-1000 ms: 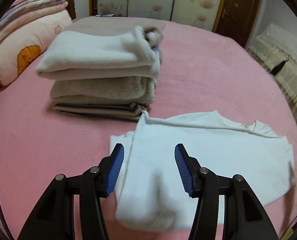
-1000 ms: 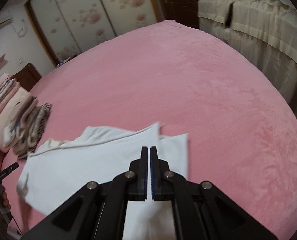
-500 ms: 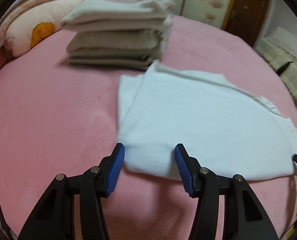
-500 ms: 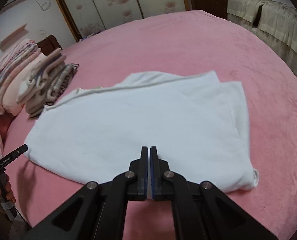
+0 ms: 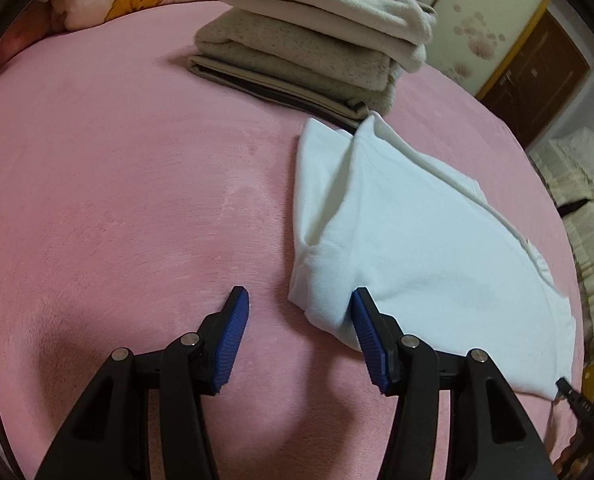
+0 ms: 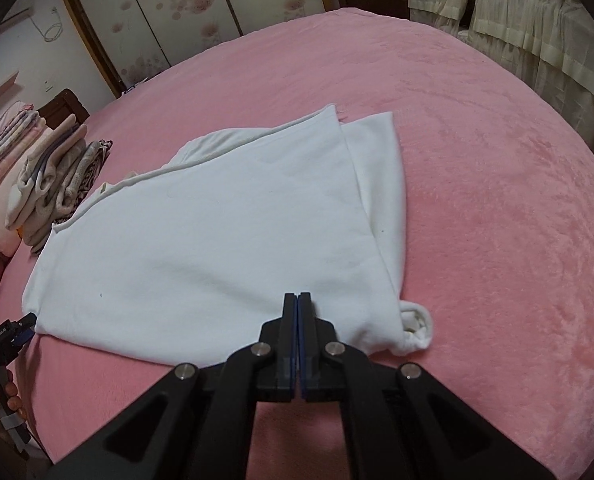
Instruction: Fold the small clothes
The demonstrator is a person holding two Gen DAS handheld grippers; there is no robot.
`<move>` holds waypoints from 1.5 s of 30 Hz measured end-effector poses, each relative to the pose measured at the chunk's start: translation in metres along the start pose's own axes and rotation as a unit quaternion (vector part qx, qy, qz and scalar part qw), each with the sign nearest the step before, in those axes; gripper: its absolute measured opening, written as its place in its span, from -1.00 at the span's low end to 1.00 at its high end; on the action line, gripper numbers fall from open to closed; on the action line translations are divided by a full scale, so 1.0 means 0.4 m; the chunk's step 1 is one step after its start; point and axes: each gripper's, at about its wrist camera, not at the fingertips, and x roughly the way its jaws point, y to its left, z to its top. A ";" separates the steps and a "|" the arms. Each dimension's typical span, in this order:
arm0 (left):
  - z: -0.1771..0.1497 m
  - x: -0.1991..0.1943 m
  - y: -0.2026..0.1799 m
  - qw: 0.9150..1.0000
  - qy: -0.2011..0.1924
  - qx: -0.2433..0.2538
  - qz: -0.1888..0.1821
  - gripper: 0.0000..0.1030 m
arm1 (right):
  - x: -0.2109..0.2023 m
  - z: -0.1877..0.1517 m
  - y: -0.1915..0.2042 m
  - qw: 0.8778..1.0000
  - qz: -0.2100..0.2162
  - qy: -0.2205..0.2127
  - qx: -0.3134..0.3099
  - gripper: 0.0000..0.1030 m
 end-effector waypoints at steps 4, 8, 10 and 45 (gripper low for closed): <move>0.007 -0.008 0.034 0.999 -0.004 -0.047 -0.019 0.02 | -0.001 -0.001 0.007 1.000 -0.007 0.006 -0.005 -1.00; 0.011 -0.024 0.037 0.997 -0.020 -0.069 -0.006 0.02 | -0.002 0.003 0.019 1.000 -0.018 0.010 -0.011 -1.00; 0.012 -0.037 0.041 0.996 -0.031 -0.078 0.016 0.02 | -0.002 0.001 0.021 1.000 -0.021 0.011 -0.010 -1.00; -0.092 -0.036 -0.116 0.984 0.053 -0.093 -0.143 0.05 | -0.126 0.032 0.326 0.992 0.070 -0.040 -0.101 -1.00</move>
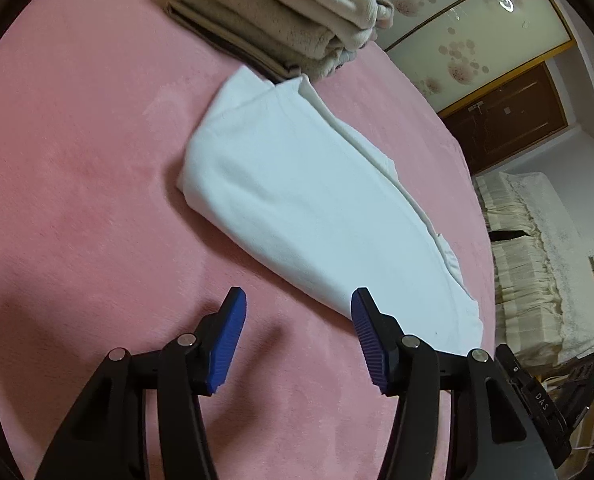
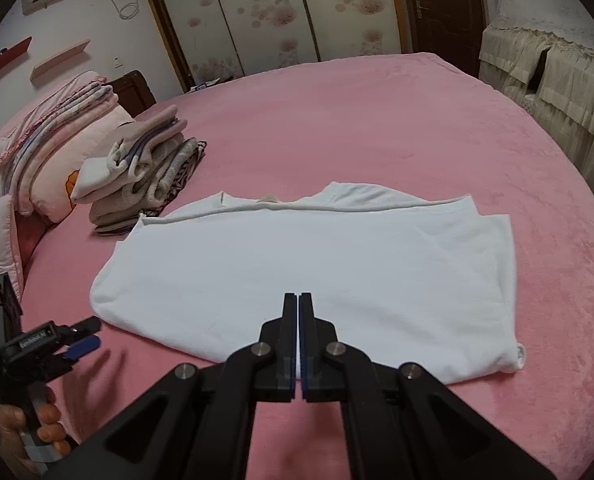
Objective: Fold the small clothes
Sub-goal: 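Grasp the folded shirt edge with the left gripper and lift it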
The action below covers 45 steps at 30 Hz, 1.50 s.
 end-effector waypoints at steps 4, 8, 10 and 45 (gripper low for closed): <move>-0.005 0.037 0.026 0.999 0.002 -0.031 -0.034 0.15 | 0.020 -0.008 0.021 1.000 0.004 0.009 -0.010 -1.00; 0.008 0.072 0.053 0.997 -0.001 -0.058 -0.060 0.18 | 0.043 -0.020 0.034 1.000 0.008 0.020 -0.012 -1.00; 0.020 0.081 0.064 0.995 -0.006 -0.066 -0.074 0.19 | 0.053 -0.025 0.039 1.000 0.007 0.024 -0.015 -1.00; 0.141 0.165 0.006 0.994 -0.075 -0.044 -0.070 -0.75 | 0.169 -0.039 0.088 0.998 0.012 0.050 -0.035 -1.00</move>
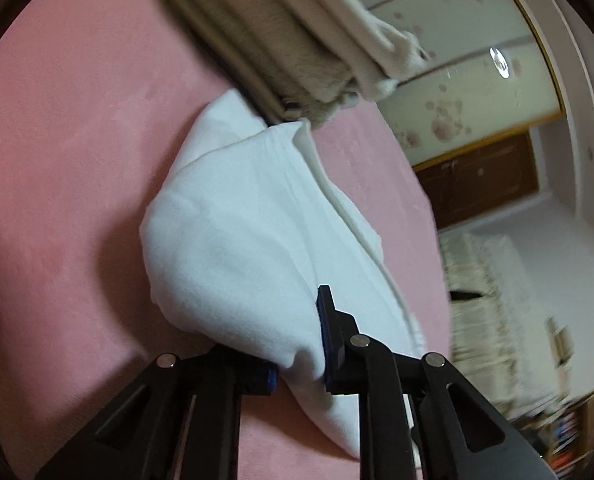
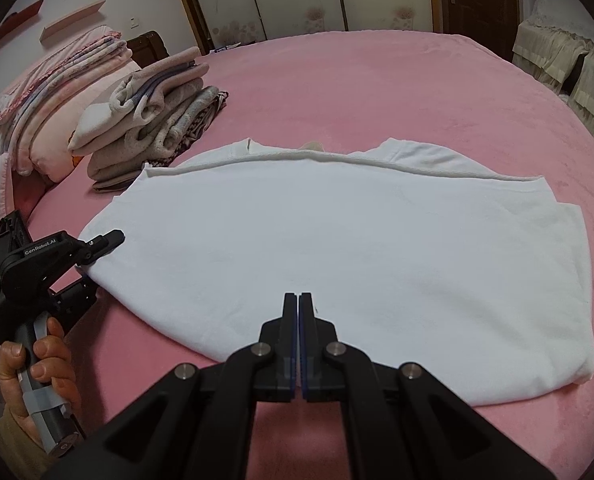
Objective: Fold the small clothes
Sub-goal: 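Grasp the folded shirt edge with the left gripper and lift it, then fold the lifted shirt end over the body with the left gripper and release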
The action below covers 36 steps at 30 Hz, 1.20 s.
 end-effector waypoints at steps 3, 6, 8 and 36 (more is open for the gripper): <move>-0.010 -0.012 -0.066 0.996 -0.018 0.076 0.034 -0.76 | 0.003 0.004 -0.002 1.000 -0.003 -0.004 -0.001 -1.00; -0.018 -0.022 -0.132 0.988 -0.035 0.138 0.056 -0.76 | 0.012 0.020 -0.009 1.000 0.000 -0.014 0.002 -1.00; -0.030 -0.024 -0.187 0.980 -0.047 0.181 0.071 -0.76 | 0.020 0.040 -0.016 1.000 -0.006 -0.030 0.001 -1.00; -0.530 0.227 -0.740 0.874 0.084 0.477 0.031 -0.73 | -0.114 -0.096 -0.417 0.984 -0.019 -0.067 0.161 -1.00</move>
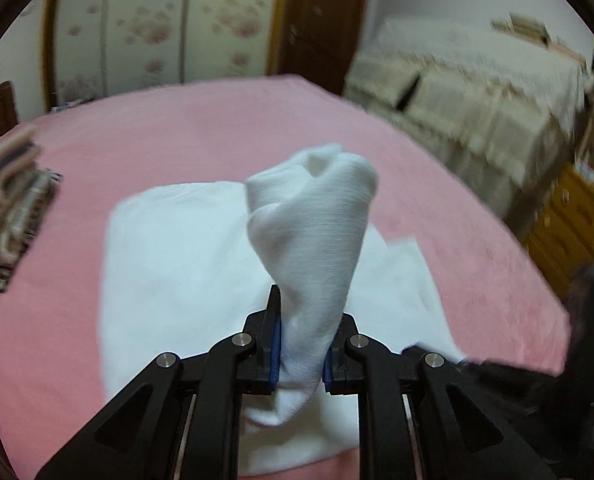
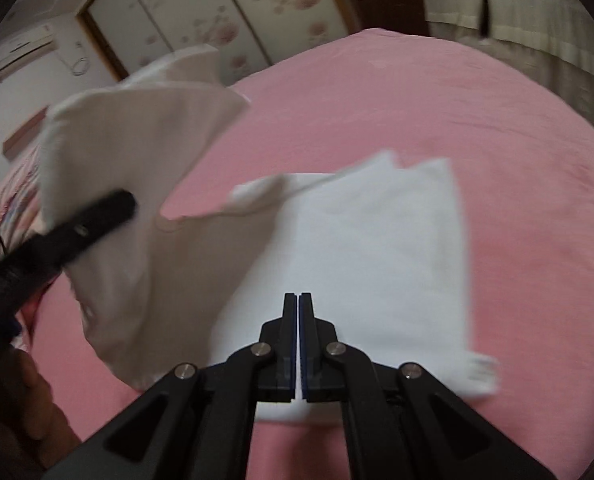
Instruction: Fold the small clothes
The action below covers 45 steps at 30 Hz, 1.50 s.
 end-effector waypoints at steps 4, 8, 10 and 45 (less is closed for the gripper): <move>-0.067 0.084 -0.066 0.998 0.053 0.036 0.014 -0.36 | -0.032 -0.030 -0.087 0.999 0.005 0.015 0.039 -1.00; -0.073 0.016 -0.070 0.998 0.037 0.027 -0.052 0.15 | -0.061 -0.031 -0.079 1.000 0.008 0.009 0.026 -0.94; -0.074 -0.033 -0.053 0.996 0.027 0.015 -0.078 0.16 | -0.064 -0.024 -0.061 1.000 0.012 0.010 0.015 -0.94; -0.199 -0.165 0.277 0.984 0.021 -0.177 0.021 0.23 | 0.062 0.138 -0.034 0.956 0.197 0.125 -0.178 -0.38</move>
